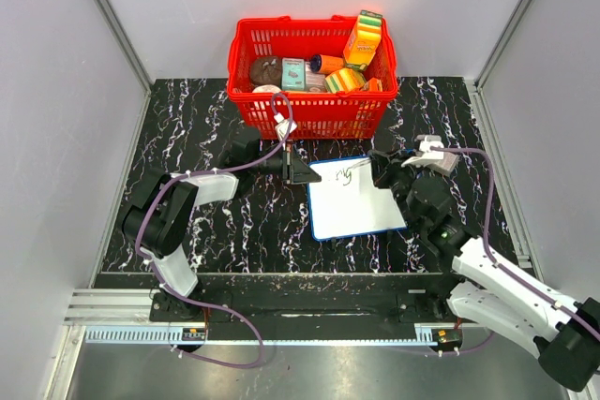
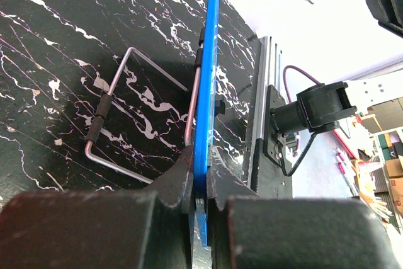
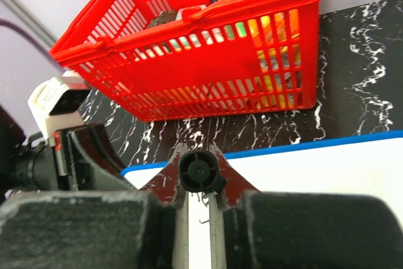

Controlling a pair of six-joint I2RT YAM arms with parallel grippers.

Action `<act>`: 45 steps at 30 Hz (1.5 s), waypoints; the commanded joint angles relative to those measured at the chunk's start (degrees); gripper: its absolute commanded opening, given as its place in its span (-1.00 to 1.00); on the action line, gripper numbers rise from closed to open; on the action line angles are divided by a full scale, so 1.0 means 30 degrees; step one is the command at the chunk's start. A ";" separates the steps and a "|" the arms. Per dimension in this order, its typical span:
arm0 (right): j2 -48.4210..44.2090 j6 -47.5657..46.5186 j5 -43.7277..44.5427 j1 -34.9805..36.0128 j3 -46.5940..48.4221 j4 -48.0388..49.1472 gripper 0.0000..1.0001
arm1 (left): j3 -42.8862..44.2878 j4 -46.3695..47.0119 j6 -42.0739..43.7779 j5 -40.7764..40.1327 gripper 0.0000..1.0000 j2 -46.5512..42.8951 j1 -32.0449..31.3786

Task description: Write a sentence on the whiteboard

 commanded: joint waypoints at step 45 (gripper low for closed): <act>0.1478 0.1043 -0.1620 -0.2868 0.0038 0.0934 -1.00 | 0.0493 0.0022 0.1953 -0.0388 -1.00 0.0084 -0.0042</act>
